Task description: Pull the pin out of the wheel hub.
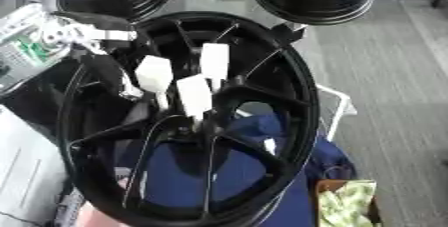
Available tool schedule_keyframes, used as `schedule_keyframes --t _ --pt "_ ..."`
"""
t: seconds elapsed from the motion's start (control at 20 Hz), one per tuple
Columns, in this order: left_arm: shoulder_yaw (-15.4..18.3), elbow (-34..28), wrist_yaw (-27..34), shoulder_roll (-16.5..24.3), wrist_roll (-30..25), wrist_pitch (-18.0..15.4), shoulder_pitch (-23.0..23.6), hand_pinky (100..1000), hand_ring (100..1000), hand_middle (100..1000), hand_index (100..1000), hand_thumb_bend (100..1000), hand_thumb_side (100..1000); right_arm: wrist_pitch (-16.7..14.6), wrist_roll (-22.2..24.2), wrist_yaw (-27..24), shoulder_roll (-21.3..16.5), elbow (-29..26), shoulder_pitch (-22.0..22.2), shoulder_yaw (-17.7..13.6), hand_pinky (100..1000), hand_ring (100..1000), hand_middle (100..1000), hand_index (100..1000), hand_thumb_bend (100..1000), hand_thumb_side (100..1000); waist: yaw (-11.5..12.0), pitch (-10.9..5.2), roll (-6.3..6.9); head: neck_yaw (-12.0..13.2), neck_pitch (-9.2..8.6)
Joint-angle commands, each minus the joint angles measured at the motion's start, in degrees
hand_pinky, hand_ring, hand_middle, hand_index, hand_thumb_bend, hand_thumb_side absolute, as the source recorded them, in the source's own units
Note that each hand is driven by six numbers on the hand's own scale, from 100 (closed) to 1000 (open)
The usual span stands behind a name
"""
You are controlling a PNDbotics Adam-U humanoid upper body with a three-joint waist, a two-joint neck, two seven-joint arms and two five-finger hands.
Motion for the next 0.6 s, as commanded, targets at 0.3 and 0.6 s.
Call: schedule_keyframes --t 0.3,0.6 --pt "0.4 -3.6 4.0 1.1 -1.6 2.1 -1.4 761 785 766 863 540 471 0.4 -0.8 0.3 -0.7 0.6 -0.3 -0.8 890 740 775 833 100 525 0.0 -0.16 0.25 0.1 -0.44" --pt "0.2 -6.2 0.3 2.2 -5.7 -0.5 -2.3 810 837 829 918 627 360 0.4 -1.1 -0.3 -0.6 0.9 -0.1 -0.6 890 736 772 832 100 524 0.1 -0.31 0.31 0.1 -0.51"
